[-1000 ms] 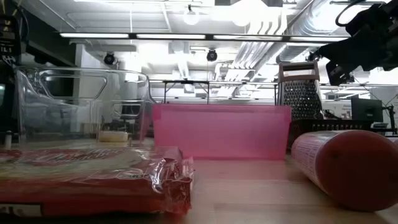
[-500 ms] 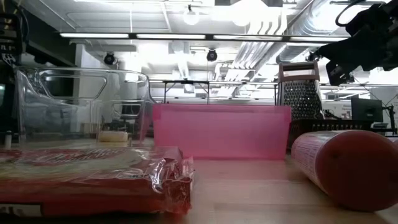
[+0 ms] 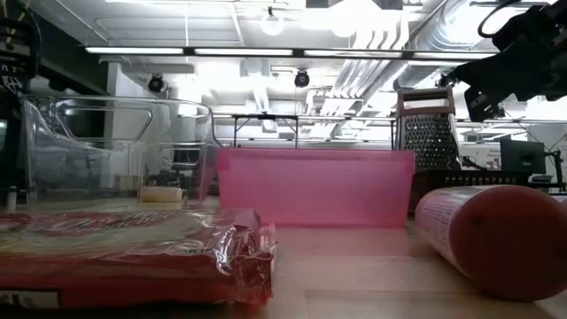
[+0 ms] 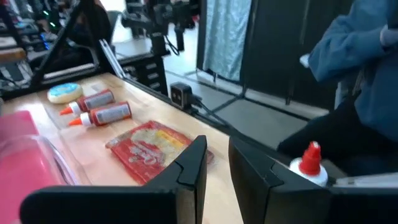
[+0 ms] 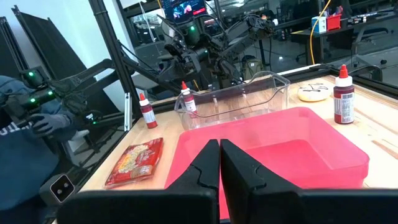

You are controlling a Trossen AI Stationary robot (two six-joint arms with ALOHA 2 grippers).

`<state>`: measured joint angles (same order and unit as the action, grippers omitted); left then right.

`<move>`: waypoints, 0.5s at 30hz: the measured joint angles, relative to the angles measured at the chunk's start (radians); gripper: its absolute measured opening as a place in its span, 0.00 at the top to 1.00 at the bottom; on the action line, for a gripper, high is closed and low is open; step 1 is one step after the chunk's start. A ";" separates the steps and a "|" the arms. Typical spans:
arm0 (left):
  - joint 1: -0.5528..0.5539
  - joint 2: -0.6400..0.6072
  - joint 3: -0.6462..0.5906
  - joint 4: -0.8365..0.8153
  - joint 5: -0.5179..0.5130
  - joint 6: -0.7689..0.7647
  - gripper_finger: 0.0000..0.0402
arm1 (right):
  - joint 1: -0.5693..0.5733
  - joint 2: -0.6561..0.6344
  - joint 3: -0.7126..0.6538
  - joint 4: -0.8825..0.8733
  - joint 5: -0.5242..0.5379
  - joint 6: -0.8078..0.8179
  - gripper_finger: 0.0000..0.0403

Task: Pick & Place Food Item
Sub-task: Put the middle red food coloring bottle into the transparent bin

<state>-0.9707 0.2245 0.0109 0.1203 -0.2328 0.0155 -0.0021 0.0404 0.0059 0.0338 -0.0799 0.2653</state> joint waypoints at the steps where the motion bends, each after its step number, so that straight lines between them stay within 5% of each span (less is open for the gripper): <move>1: 0.000 0.000 0.000 0.009 -0.007 -0.001 0.85 | 0.000 0.000 0.000 0.000 0.000 0.000 1.00; 15: 0.000 0.000 0.081 -0.004 -0.110 -0.032 0.85 | 0.000 0.000 0.000 0.000 0.000 0.000 1.00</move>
<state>-0.9707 0.2244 0.0918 0.1164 -0.3428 -0.0165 -0.0021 0.0406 0.0059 0.0340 -0.0799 0.2652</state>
